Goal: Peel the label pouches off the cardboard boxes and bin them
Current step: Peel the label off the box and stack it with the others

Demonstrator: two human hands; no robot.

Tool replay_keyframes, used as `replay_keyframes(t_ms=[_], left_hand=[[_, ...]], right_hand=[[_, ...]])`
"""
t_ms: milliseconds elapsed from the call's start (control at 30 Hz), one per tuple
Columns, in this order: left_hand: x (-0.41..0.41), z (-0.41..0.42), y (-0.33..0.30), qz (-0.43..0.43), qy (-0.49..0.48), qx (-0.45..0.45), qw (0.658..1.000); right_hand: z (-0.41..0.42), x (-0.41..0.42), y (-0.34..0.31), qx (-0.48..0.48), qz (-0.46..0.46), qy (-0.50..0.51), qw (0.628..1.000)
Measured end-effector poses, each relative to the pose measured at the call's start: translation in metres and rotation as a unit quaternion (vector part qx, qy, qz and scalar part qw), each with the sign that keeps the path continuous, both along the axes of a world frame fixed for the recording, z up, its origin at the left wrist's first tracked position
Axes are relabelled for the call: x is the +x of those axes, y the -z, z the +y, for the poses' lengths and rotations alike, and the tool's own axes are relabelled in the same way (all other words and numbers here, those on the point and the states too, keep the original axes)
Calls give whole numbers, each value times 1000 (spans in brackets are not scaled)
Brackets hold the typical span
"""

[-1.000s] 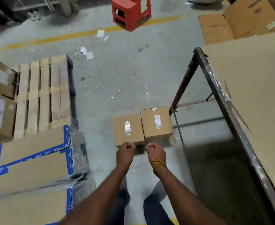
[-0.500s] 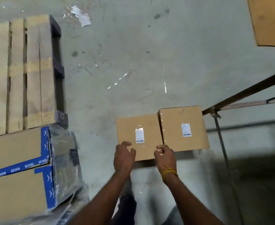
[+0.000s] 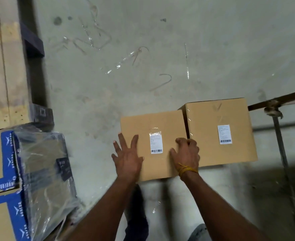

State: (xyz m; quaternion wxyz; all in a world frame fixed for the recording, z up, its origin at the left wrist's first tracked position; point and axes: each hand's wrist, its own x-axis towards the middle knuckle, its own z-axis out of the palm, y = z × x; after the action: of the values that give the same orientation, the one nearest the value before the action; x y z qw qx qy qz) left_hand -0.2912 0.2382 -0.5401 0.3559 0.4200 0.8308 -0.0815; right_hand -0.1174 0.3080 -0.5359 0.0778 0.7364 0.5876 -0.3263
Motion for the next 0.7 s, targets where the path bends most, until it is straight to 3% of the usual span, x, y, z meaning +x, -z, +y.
replay_keyframes(t_ms=[133,300,400,500,700], left_hand=[[-15,-4,7,-11,-20,4,1000],[-31,-12,10,-173,-154,71,970],[-36,-18,0,-157,-184,101,965],[-29,-22,-26,-123,-216,129,960],[-9,-27,-124,-83,-296,207,929]], right_hand=[[-2,0,11,14,8,11,1000],[-1,-3,11,51,72,67,994],[-10,-11,5,99,119,65,986],[-23,-21,-13,126,88,53,987],[-37,-30,-112,169,86,50,981]])
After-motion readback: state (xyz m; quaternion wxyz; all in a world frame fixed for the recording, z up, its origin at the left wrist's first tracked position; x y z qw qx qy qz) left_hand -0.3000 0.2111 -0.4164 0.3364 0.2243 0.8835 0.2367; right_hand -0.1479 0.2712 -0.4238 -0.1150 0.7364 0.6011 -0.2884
